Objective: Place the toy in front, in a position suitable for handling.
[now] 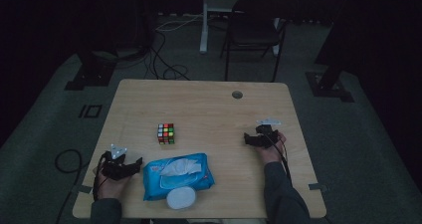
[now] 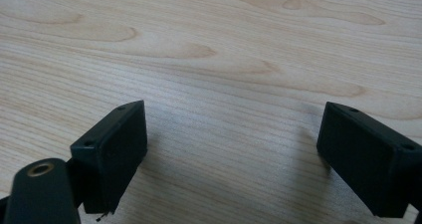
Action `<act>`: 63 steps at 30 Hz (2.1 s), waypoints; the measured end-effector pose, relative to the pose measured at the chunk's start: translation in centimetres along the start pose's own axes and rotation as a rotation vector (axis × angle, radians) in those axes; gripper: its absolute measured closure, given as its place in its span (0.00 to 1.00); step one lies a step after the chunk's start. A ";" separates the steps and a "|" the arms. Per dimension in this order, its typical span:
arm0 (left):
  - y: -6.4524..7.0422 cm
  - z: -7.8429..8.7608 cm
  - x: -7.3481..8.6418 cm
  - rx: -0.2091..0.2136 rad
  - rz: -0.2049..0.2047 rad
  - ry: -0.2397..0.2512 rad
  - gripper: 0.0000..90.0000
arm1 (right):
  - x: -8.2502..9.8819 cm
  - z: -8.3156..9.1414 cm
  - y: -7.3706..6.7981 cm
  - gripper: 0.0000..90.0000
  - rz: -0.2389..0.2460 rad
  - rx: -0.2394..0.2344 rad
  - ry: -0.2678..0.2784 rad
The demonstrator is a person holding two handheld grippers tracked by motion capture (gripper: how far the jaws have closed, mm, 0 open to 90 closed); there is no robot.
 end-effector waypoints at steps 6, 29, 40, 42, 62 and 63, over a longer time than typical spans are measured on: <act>0.0 0.6 0.1 0.036 0.028 0.006 0.36 | 0.0 0.0 0.0 0.14 -0.004 0.002 0.001; 3.8 7.5 -0.7 0.071 -0.106 0.077 0.36 | 0.0 0.0 0.0 0.15 -0.004 0.003 0.003; 6.2 9.3 0.3 0.126 -0.178 0.048 0.37 | 0.0 0.0 0.0 0.15 -0.004 0.003 0.003; 6.8 9.4 0.6 0.142 -0.200 0.038 0.38 | 0.0 0.0 0.0 0.15 -0.004 0.003 0.003; 8.6 11.7 4.2 0.246 -0.239 -0.013 0.57 | 0.0 0.0 0.0 0.15 -0.004 0.002 0.005; 8.7 11.8 4.2 0.260 -0.243 -0.012 0.57 | 0.0 0.1 0.0 0.15 -0.004 0.002 0.004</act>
Point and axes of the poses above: each handheld gripper's, and its own axes: z roughly backward along the jaws, x roughly out of its underside, y roughly to its right, the point moved 4 cm from there along -z, roughly forward along the jaws
